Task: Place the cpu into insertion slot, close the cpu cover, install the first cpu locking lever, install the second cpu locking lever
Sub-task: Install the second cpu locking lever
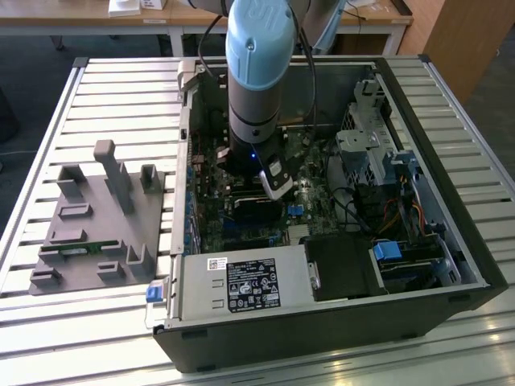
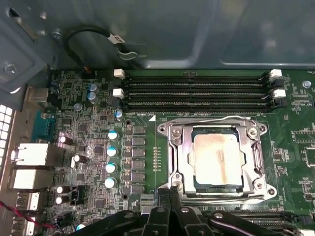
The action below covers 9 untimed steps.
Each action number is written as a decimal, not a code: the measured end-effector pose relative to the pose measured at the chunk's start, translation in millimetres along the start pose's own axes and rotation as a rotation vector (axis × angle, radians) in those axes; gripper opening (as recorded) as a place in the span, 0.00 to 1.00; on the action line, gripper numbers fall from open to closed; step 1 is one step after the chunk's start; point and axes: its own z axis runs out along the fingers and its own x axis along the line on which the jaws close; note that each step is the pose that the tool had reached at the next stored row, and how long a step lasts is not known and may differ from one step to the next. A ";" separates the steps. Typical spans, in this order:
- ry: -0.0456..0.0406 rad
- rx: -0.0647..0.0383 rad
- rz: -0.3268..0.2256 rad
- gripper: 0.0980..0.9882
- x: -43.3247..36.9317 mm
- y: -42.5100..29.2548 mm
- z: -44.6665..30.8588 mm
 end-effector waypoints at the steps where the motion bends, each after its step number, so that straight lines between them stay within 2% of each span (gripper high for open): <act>1: 0.0001 -0.002 0.000 0.01 0.4 0.2 0.2; 9: 0.0002 -0.009 0.000 0.01 2.5 2.9 3.0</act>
